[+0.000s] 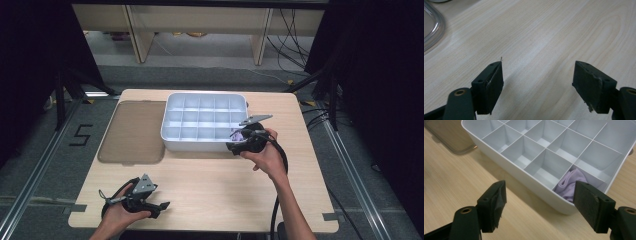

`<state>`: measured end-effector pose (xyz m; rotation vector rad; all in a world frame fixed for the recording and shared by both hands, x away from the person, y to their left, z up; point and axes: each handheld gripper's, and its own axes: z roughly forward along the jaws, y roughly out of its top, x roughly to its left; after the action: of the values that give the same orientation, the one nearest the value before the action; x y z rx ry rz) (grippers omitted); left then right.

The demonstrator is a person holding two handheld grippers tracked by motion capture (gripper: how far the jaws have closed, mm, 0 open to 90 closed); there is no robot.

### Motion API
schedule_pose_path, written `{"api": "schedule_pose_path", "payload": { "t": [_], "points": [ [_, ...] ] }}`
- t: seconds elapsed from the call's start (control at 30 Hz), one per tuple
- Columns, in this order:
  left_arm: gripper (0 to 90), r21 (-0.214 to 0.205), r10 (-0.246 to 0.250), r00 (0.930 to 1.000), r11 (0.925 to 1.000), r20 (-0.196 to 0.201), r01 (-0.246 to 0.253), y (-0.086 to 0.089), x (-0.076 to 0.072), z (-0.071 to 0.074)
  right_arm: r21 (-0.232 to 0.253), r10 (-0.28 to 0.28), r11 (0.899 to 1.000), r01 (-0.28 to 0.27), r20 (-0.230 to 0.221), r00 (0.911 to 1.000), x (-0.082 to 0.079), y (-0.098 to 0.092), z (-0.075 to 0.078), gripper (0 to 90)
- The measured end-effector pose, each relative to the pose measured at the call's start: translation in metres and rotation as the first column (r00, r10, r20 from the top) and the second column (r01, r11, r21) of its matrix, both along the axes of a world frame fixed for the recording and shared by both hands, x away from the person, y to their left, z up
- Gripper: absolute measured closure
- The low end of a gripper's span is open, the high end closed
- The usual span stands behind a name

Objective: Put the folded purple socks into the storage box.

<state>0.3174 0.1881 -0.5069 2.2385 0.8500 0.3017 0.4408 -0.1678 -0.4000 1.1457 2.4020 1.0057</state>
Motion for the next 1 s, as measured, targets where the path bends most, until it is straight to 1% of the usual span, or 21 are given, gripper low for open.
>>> {"api": "schedule_pose_path", "payload": {
  "t": [0.03,0.07,0.1,0.13,0.17,0.2,0.23,0.27,0.3,0.33,0.37,0.4,0.43,0.5,0.7,0.8,0.83,0.87,0.9,0.93,1.0],
  "points": [
    [24.0,0.009,-0.015,0.9999,0.9998,0.004,0.015,0.001,0.001,0.001,0.013,-0.003,1.0,0.002,0.024,0.9997,0.0,0.001,-0.003,28.0],
    [24.0,0.013,-0.009,0.9999,0.9999,0.007,0.009,0.001,0.001,0.001,0.005,-0.001,1.0,0.001,0.011,0.9999,-0.001,0.0,-0.003,28.1],
    [24.0,0.013,-0.011,0.9999,0.9999,0.007,0.011,0.002,0.001,0.002,0.006,0.007,1.0,-0.007,0.035,0.9994,-0.001,0.0,-0.005,28.1],
    [23.9,0.004,-0.01,0.9999,0.9999,0.009,0.01,0.002,0.001,0.002,0.015,0.001,1.0,-0.001,0.032,0.9995,-0.002,0.001,-0.005,28.1],
    [23.9,-0.004,-0.001,1.0,1.0,-0.001,0.001,0.002,0.001,0.002,0.006,0.001,1.0,-0.001,0.001,1.0,-0.004,-0.001,-0.003,28.1],
    [24.0,-0.003,0.001,1.0,1.0,0.005,-0.001,0.002,0.001,0.002,0.018,0.003,1.0,-0.003,-0.002,1.0,-0.005,-0.001,-0.003,28.1],
    [24.0,0.007,-0.007,0.9999,0.9999,0.009,0.007,0.003,0.002,0.002,0.036,-0.007,0.999,0.006,0.024,0.9997,-0.006,0.001,-0.006,28.0],
    [24.0,0.001,-0.006,0.9999,1.0,0.008,0.006,0.003,0.001,0.002,0.016,0.019,1.0,-0.02,0.028,0.9994,-0.006,-0.001,-0.006,28.0],
    [24.0,0.003,-0.01,0.9999,0.9999,0.01,0.01,0.003,0.001,0.002,0.023,0.002,1.0,-0.002,0.004,1.0,-0.008,0.0,-0.005,27.9],
    [24.0,0.003,0.005,1.0,1.0,0.008,-0.005,0.003,0.001,0.002,0.013,0.01,1.0,-0.01,0.014,0.9998,-0.009,-0.001,-0.005,27.8],
    [24.0,-0.005,0.003,1.0,1.0,0.005,-0.003,0.002,0.0,0.002,0.015,0.024,1.0,-0.025,0.03,0.9993,-0.008,-0.001,-0.006,27.7],
    [24.0,-0.012,0.002,1.0,0.9999,0.004,-0.002,0.002,0.0,0.003,0.021,0.02,1.0,-0.02,0.039,0.999,-0.009,0.0,-0.007,27.7],
    [24.0,0.007,-0.008,0.9999,0.9999,0.015,0.007,0.004,0.001,0.004,0.016,0.018,1.0,-0.019,0.029,0.9994,-0.011,0.0,-0.006,27.7],
    [24.0,0.011,-0.011,0.9998,0.9999,0.017,0.01,0.004,0.002,0.003,0.026,0.023,0.999,-0.024,0.022,0.9995,-0.013,0.0,-0.007,27.6],
    [24.0,0.002,0.002,1.0,1.0,0.005,-0.002,0.003,0.0,0.001,0.036,0.04,0.998,-0.041,0.024,0.9989,-0.018,-0.003,-0.011,27.0],
    [24.0,0.004,-0.011,0.9999,0.9999,0.008,0.011,0.003,0.0,0.002,0.04,0.044,0.998,-0.046,0.031,0.9985,-0.02,-0.004,-0.013,26.8],
    [24.0,0.001,-0.008,0.9999,1.0,0.008,0.008,0.003,0.0,0.002,0.053,0.036,0.998,-0.038,0.027,0.999,-0.022,-0.003,-0.013,26.7],
    [24.0,0.003,-0.009,0.9999,1.0,0.007,0.009,0.003,0.0,0.002,0.065,0.031,0.997,-0.034,0.052,0.9982,-0.022,-0.003,-0.015,26.5],
    [23.9,-0.01,0.0,1.0,1.0,-0.001,0.0,0.003,0.0,0.001,0.048,0.047,0.998,-0.048,0.027,0.9985,-0.022,-0.004,-0.013,26.5],
    [23.9,-0.003,0.001,1.0,1.0,0.002,-0.001,0.003,0.0,0.001,0.06,0.036,0.998,-0.037,0.017,0.9992,-0.024,-0.003,-0.013,26.5],
    [24.0,0.002,-0.001,1.0,1.0,0.003,0.001,0.003,0.0,0.001,0.058,0.048,0.997,-0.05,0.032,0.9983,-0.025,-0.003,-0.015,26.2]
  ]
}}
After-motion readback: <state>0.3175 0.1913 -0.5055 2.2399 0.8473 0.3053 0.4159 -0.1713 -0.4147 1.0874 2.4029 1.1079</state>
